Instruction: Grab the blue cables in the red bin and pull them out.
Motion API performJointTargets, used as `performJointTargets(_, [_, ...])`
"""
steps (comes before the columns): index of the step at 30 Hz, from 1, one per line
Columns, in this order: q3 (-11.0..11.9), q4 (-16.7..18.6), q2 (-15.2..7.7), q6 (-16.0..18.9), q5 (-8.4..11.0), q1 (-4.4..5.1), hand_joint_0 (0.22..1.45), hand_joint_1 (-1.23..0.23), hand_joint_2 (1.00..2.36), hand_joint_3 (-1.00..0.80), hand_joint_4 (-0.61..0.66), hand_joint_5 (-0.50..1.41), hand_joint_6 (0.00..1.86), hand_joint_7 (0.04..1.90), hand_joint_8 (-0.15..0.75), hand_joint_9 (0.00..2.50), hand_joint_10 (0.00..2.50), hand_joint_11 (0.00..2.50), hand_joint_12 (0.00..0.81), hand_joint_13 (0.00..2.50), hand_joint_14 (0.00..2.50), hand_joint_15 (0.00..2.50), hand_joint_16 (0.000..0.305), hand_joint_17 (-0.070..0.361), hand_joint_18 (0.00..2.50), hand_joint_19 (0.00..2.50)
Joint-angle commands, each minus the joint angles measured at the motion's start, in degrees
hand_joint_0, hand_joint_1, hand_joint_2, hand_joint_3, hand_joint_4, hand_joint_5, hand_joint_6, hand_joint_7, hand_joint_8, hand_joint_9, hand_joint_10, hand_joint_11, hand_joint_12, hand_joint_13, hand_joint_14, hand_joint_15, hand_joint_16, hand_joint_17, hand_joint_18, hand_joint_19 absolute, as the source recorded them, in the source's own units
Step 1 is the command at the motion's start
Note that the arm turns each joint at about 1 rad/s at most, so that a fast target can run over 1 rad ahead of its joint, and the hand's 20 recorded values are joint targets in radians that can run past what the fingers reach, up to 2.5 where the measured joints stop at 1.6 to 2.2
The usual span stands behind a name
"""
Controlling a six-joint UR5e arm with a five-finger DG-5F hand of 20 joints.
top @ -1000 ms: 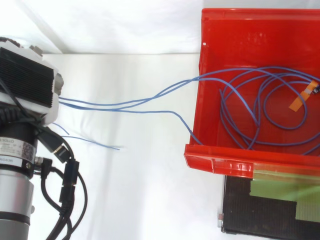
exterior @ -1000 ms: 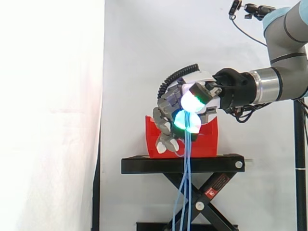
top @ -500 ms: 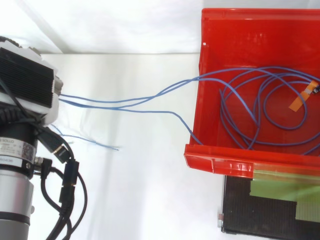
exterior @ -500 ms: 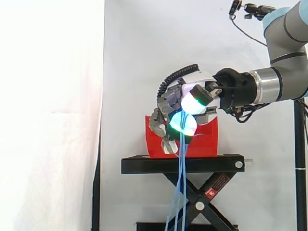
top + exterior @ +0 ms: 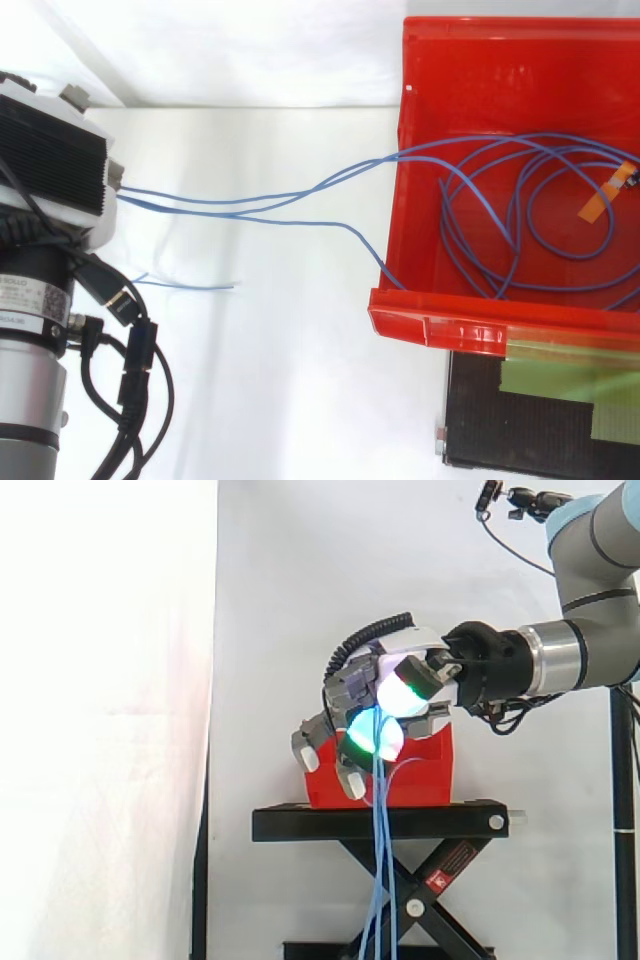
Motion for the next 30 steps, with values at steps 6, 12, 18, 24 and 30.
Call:
performJointTargets(6, [0.0, 0.0, 0.0, 0.0, -0.06, -0.04, 0.75, -0.94, 1.0, -1.0, 0.07, 0.44, 1.09, 0.36, 0.344, 0.29, 0.1, 1.27, 0.241, 0.96, 0.01, 0.54, 0.044, 0.1, 0.83, 0.53])
performJointTargets(12, [0.0, 0.0, 0.0, 0.0, 0.02, -0.04, 0.73, -0.9, 1.0, -1.0, 0.1, 0.45, 1.1, 0.36, 0.354, 0.32, 0.1, 1.27, 0.244, 0.96, 0.01, 0.53, 0.045, 0.101, 0.83, 0.52])
performJointTargets(18, [0.0, 0.0, 0.0, -0.1, -0.06, 0.05, 0.71, -0.85, 1.0, -1.0, 0.1, 0.46, 1.11, 0.34, 0.362, 0.37, 0.09, 1.27, 0.246, 0.97, 0.01, 0.52, 0.045, 0.1, 0.84, 0.51])
performJointTargets(24, [0.0, 0.0, 0.0, -0.1, -0.06, 0.05, 0.7, -0.83, 1.0, -1.0, 0.09, 0.45, 1.12, 0.36, 0.376, 0.32, 0.57, 1.15, 0.241, 0.97, 0.01, 0.52, 0.044, 0.1, 0.84, 0.5])
performJointTargets(30, [0.0, 0.0, 0.0, -0.2, -0.06, 0.14, 0.7, -0.84, 1.0, -1.0, 0.08, 0.41, 1.18, 0.33, 0.367, 0.14, 1.65, 0.82, 0.236, 0.97, 0.01, 0.52, 0.045, 0.102, 0.84, 0.5])
